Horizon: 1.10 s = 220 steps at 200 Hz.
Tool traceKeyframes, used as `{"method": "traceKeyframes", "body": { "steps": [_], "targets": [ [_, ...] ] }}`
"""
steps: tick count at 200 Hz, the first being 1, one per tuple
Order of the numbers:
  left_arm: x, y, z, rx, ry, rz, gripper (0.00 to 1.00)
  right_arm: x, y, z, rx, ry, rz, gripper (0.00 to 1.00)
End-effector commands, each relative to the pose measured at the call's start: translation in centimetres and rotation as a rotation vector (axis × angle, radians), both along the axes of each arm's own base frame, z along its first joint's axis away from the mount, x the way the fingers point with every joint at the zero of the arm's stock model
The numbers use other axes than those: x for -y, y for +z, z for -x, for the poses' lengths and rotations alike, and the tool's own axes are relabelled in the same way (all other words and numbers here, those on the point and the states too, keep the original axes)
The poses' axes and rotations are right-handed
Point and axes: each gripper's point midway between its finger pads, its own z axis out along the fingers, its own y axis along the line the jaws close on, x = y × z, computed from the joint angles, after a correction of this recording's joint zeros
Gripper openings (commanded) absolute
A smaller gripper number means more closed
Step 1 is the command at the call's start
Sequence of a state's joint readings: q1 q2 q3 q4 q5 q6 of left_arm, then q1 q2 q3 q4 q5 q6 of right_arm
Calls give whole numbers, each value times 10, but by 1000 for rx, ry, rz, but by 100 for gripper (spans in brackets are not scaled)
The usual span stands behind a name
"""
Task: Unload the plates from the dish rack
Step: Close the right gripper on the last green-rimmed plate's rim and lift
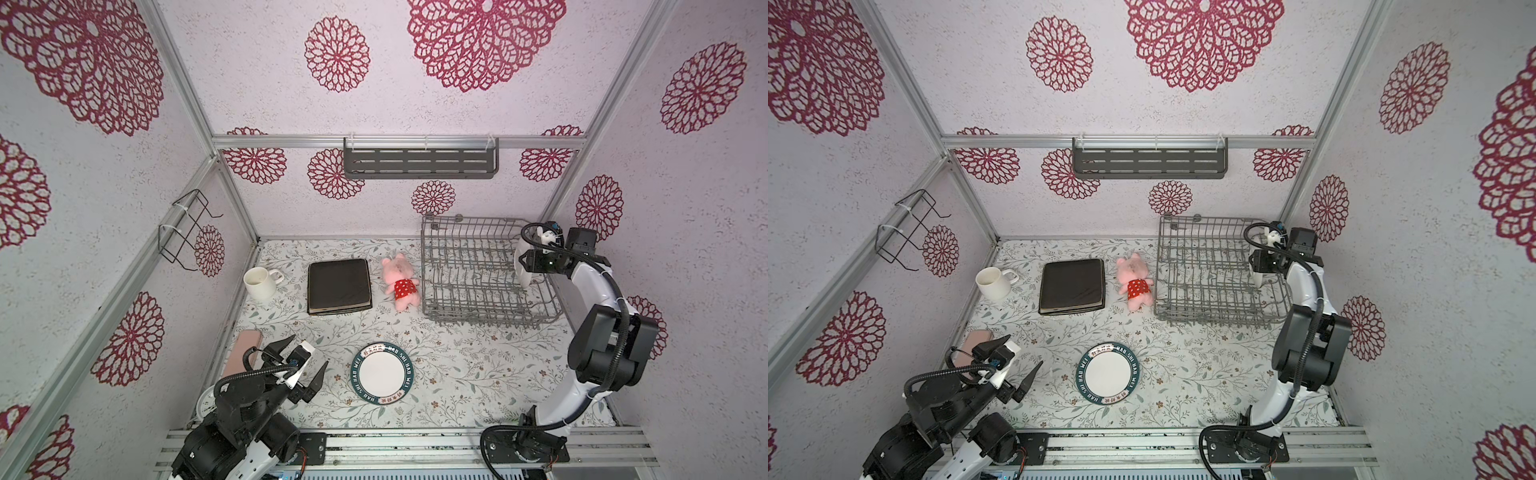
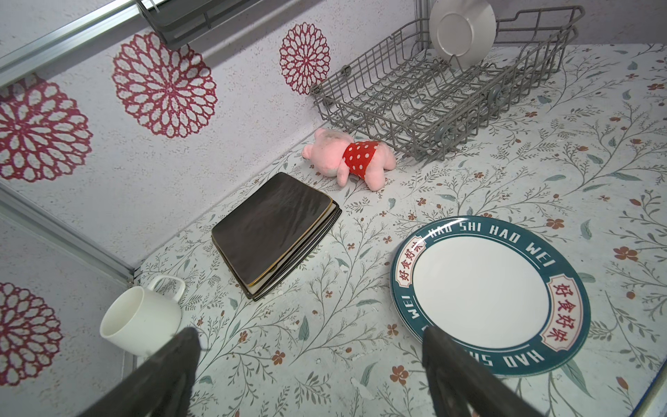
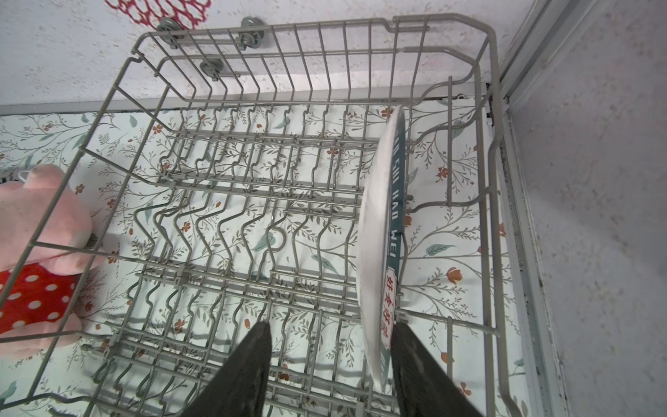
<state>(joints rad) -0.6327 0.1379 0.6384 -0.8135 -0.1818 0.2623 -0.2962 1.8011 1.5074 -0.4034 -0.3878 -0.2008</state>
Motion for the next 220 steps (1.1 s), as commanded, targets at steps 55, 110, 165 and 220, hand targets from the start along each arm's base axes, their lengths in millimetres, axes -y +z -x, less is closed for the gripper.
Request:
{"method": "traceKeyframes", "body": {
  "steps": [55,110,165,220],
  "targets": [
    [5,-4,-2,-12,-20,-25,97,8,-12,-16,-6,27,13,39],
    [5,-5,-3,-19,-17,-29,97,9,-13,-20,2,47,4,29],
    [6,-6,-5,-27,-10,-33,97,11,-8,-18,28,81,4,13],
    [6,-7,-6,-31,-10,-37,97,14,-6,-20,48,104,-6,4]
  ]
}}
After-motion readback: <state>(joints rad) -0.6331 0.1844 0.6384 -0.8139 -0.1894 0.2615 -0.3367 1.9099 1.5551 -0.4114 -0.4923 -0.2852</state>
